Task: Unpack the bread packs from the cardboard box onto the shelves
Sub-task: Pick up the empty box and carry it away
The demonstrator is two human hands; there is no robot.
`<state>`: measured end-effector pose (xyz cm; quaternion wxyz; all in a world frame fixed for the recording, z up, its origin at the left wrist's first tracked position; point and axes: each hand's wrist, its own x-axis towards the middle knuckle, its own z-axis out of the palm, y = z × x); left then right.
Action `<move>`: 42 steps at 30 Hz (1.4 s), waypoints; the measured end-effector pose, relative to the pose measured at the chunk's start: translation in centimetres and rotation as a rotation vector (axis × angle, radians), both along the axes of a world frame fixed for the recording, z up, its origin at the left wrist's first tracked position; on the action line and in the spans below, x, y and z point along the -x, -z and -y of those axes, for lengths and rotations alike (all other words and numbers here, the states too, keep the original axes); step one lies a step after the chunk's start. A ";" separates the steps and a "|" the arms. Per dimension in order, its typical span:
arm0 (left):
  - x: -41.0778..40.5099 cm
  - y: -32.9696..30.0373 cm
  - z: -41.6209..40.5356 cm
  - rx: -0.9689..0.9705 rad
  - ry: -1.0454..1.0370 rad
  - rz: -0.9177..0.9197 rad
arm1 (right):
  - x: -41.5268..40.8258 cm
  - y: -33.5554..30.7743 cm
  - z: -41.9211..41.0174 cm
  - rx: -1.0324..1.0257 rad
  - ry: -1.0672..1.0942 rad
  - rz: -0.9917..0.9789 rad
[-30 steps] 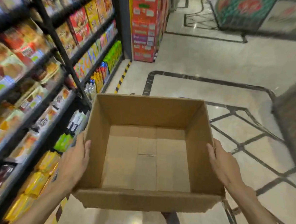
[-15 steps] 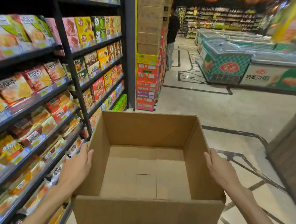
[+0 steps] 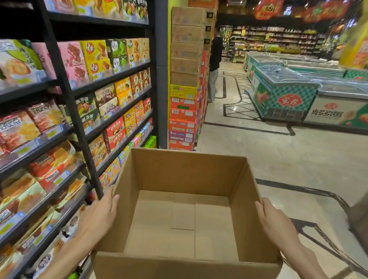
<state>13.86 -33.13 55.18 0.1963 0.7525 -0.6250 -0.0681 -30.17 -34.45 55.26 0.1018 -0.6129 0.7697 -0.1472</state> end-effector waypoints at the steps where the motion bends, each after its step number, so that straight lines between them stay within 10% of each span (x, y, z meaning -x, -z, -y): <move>1: 0.4 -0.1 1.8 0.003 -0.003 -0.007 | 0.4 -0.2 1.9 0.000 -0.005 0.001; 42: 19.1 4.2 87.5 -0.156 0.095 -0.035 | 19.2 1.3 80.9 -0.067 0.057 -0.082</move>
